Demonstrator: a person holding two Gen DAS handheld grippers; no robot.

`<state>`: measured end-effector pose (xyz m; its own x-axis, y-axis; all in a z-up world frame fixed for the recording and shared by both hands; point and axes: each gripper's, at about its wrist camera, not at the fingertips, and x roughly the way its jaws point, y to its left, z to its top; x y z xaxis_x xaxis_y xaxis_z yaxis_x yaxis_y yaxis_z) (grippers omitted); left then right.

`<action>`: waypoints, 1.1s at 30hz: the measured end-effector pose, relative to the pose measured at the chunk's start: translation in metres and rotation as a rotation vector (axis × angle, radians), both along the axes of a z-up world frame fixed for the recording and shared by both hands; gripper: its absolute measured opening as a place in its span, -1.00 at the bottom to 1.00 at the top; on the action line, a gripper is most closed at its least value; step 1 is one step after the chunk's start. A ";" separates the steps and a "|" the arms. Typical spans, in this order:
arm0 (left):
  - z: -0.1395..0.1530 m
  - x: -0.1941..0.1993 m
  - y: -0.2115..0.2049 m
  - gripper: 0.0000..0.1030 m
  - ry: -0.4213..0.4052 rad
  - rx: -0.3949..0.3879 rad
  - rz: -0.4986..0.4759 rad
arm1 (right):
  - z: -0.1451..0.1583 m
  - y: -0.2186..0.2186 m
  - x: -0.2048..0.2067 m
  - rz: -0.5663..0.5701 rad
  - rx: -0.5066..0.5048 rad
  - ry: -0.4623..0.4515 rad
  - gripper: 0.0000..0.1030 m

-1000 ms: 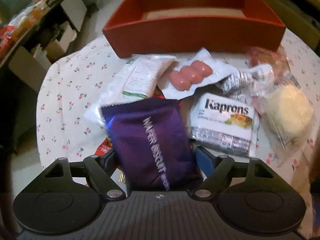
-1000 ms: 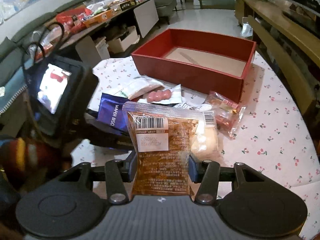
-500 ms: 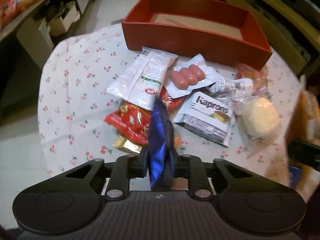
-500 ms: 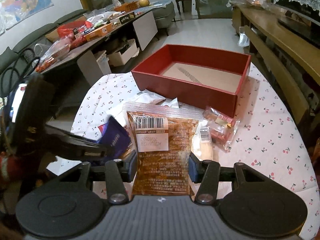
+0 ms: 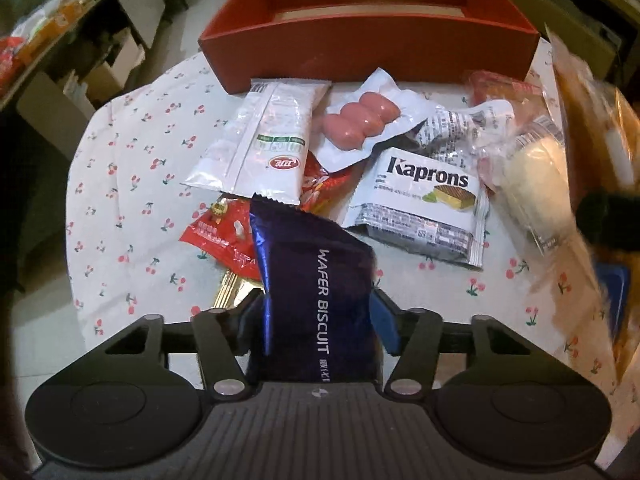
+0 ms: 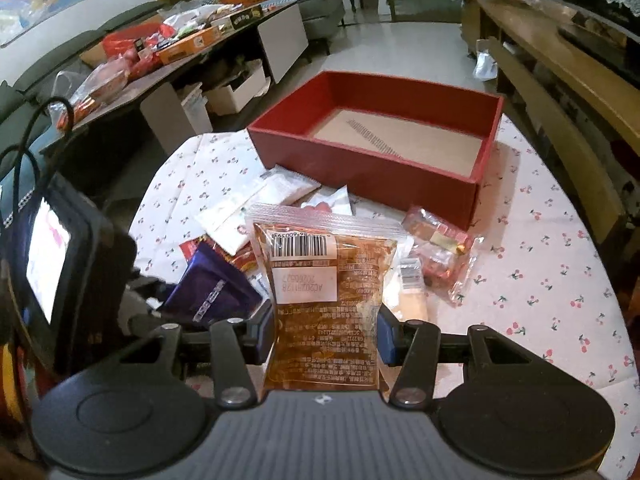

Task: Organize snacks
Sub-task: 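Lift both held packs and carry them over the red box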

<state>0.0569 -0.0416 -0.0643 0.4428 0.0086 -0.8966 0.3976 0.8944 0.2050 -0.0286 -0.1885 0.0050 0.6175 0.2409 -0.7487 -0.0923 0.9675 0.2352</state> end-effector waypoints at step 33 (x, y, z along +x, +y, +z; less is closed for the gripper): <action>0.081 0.143 -0.034 -0.67 -0.028 -0.382 -0.002 | 0.017 -0.035 0.160 -0.127 0.010 -0.060 0.32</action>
<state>0.2003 -0.0753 0.0166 0.4673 -0.3248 -0.8223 0.3980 0.9078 -0.1324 0.1316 -0.2239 0.0219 0.6871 0.1652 -0.7075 0.0170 0.9699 0.2429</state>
